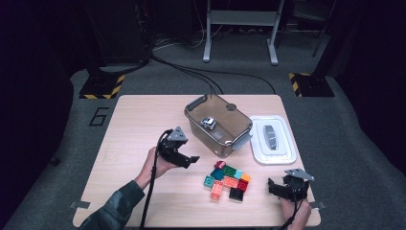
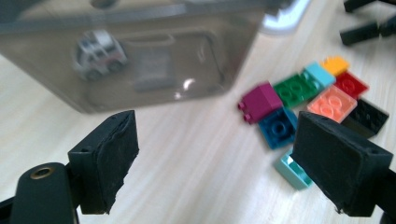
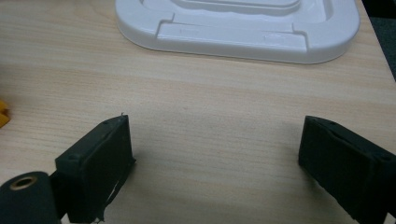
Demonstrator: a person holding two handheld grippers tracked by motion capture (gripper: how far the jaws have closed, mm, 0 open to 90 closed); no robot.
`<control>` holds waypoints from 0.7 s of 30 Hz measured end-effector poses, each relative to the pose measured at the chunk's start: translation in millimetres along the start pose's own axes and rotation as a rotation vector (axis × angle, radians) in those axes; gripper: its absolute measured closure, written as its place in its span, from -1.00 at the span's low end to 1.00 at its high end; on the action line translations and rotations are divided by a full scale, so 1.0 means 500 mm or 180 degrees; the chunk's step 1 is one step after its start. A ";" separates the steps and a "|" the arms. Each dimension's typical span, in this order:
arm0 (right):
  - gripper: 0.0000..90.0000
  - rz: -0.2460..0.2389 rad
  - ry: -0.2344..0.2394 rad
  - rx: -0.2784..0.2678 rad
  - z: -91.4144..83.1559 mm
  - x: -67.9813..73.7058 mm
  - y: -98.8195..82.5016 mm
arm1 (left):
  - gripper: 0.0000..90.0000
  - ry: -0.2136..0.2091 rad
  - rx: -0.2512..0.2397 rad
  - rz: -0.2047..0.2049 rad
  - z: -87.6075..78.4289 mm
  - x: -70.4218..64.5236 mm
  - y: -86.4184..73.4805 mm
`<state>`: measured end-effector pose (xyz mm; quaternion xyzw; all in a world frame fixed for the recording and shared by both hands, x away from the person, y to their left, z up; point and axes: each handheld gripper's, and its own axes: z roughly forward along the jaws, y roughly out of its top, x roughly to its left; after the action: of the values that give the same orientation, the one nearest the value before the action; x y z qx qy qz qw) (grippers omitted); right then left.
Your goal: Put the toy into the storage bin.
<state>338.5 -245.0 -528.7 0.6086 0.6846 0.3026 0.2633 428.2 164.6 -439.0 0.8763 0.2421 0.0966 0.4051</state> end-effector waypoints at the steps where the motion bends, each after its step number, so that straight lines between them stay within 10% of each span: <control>1: -0.80 -0.0006 0.0002 -0.0002 0.000 0.000 0.000 | -0.68 -0.0060 0.0011 0.0015 0.009 -0.007 -0.010; 13: -0.80 -0.0005 0.0002 -0.0002 0.000 0.000 0.000 | -0.64 -0.0660 0.0159 0.0441 0.106 -0.071 -0.063; 21: -0.80 -0.0024 0.0012 -0.0001 0.000 -0.001 0.000 | -0.25 -0.0852 0.0268 0.0733 0.135 -0.085 -0.068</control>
<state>338.8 -245.4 -528.7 0.6054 0.6873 0.3029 0.2633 404.1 117.4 -507.8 0.9195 0.0880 0.0146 0.3830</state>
